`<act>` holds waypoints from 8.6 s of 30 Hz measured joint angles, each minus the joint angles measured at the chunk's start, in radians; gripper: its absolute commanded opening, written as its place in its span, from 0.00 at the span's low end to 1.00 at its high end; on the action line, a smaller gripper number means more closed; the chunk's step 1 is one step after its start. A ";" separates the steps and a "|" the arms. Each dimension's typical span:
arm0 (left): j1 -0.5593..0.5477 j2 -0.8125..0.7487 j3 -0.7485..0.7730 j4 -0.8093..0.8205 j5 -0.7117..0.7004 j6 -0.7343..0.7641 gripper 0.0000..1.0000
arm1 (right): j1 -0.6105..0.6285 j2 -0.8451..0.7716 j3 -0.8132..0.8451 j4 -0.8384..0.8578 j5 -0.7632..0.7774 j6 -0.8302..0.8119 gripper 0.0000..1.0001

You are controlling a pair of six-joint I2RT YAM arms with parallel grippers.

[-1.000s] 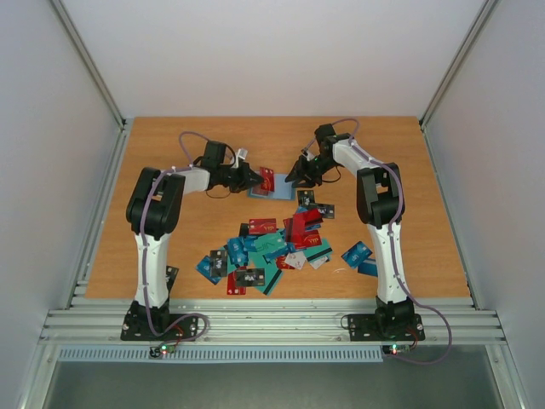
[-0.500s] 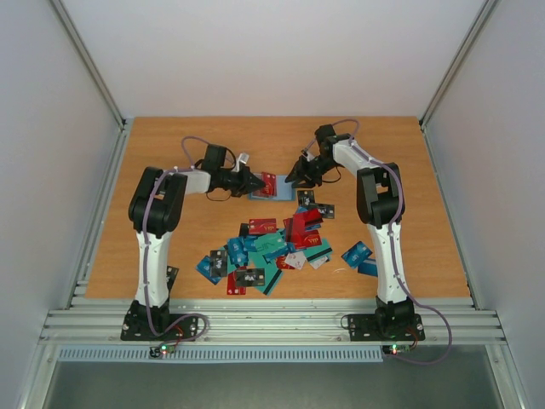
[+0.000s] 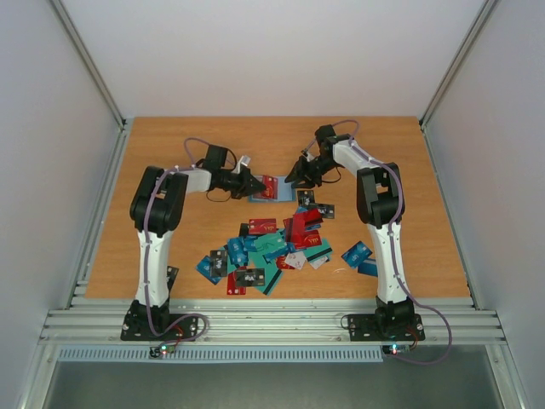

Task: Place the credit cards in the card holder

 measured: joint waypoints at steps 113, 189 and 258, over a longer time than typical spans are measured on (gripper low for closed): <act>-0.140 0.072 0.374 -0.661 -0.298 0.371 0.06 | 0.031 -0.158 -0.188 0.100 -0.032 0.026 0.35; -0.132 0.044 0.465 -0.795 -0.475 0.406 0.12 | 0.077 -0.107 -0.070 0.008 -0.005 -0.076 0.38; -0.073 -0.251 0.015 -0.671 -0.743 0.555 0.45 | 0.237 0.129 0.249 -0.142 0.003 -0.050 0.37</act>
